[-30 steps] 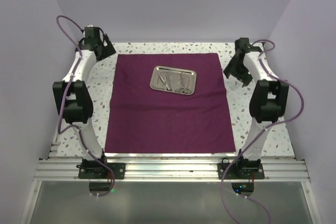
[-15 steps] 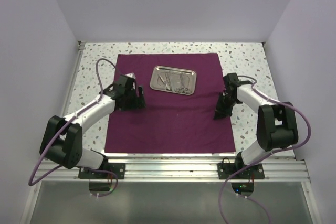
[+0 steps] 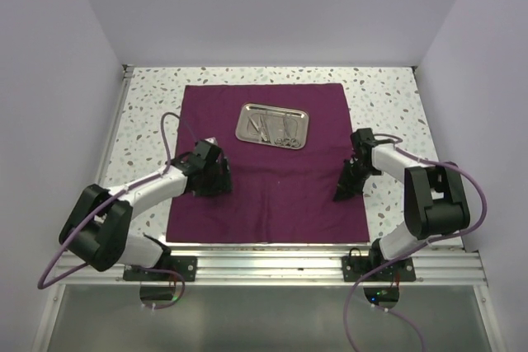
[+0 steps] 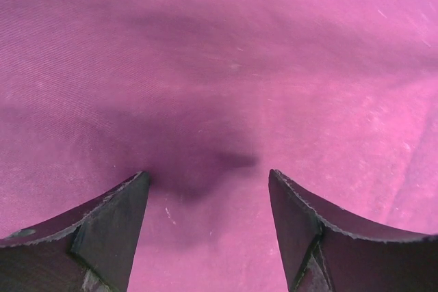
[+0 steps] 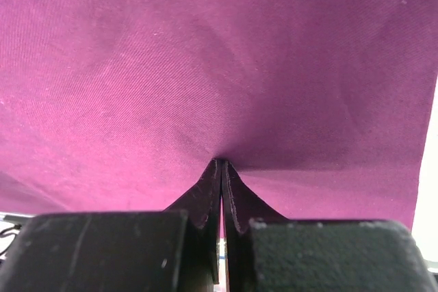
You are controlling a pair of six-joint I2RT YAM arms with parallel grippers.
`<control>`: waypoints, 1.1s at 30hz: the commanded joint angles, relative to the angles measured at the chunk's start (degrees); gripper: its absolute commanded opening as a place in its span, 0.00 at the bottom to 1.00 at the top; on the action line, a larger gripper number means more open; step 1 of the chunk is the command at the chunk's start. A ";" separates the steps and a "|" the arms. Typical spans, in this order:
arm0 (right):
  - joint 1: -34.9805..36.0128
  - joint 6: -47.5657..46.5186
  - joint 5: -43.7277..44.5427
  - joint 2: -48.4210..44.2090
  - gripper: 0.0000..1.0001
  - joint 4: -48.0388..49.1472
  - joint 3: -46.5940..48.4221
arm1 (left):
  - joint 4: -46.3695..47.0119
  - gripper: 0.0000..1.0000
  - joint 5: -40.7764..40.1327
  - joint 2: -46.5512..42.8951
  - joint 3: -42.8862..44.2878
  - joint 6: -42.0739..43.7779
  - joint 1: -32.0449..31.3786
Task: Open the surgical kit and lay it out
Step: Smooth out the surgical kit at the center of the board, then move the container from the surgical kit.
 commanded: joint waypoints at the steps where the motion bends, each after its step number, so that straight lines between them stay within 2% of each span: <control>1: 0.03 2.30 8.29 -0.57 0.00 -5.32 -6.42 | -4.63 0.75 2.39 -0.39 -5.16 -5.84 -4.17; 9: 0.12 3.27 7.68 -9.45 0.00 -8.93 -9.52 | -14.65 0.77 0.29 -8.56 -3.24 -10.51 -7.61; 10: 0.12 2.92 7.68 -9.54 0.04 -9.01 -7.95 | -15.35 0.77 -0.32 -8.83 -2.27 -10.59 -7.61; 12: 0.12 2.48 7.50 -9.81 0.28 -9.62 -5.83 | -17.38 0.79 -2.16 -8.23 2.54 -9.98 -7.61; 13: 0.03 2.30 7.15 -9.98 0.47 -9.98 -3.47 | -17.99 0.80 -2.96 -7.52 4.84 -9.55 -7.61; 14: 0.12 2.04 6.80 -10.24 0.55 -10.94 -2.06 | -19.22 0.81 -4.27 -5.60 9.73 -8.24 -7.61; 16: 0.12 1.60 7.41 -11.03 0.64 -12.61 2.58 | -20.19 0.82 -6.47 -2.96 15.64 -6.39 -7.52; 19: 0.03 0.81 8.46 -12.17 0.68 -15.95 9.18 | -19.76 0.82 -11.39 3.28 27.42 -0.94 -7.08; 20: 0.12 0.72 8.38 -12.35 0.68 -17.35 10.77 | -16.97 0.82 -11.58 6.86 31.88 2.55 -6.21; 23: 0.03 -0.16 7.68 -12.62 0.68 -18.68 16.14 | -11.78 0.80 -9.30 13.11 37.62 8.36 -2.18; 26: 0.03 -0.43 8.11 -12.62 0.68 -21.40 20.19 | -9.92 0.74 -5.44 25.92 47.80 11.71 2.30; 28: 0.12 -0.25 8.82 -12.88 0.68 -22.11 21.77 | -8.78 0.68 -4.38 30.95 51.51 13.56 4.07; 29: 0.12 0.10 9.26 -13.32 0.68 -22.29 21.86 | -8.42 0.64 -3.16 35.94 55.62 15.49 4.52; 33: 0.03 1.16 11.80 -14.03 0.67 -22.64 21.78 | -10.17 0.54 -1.39 46.52 66.19 18.84 4.96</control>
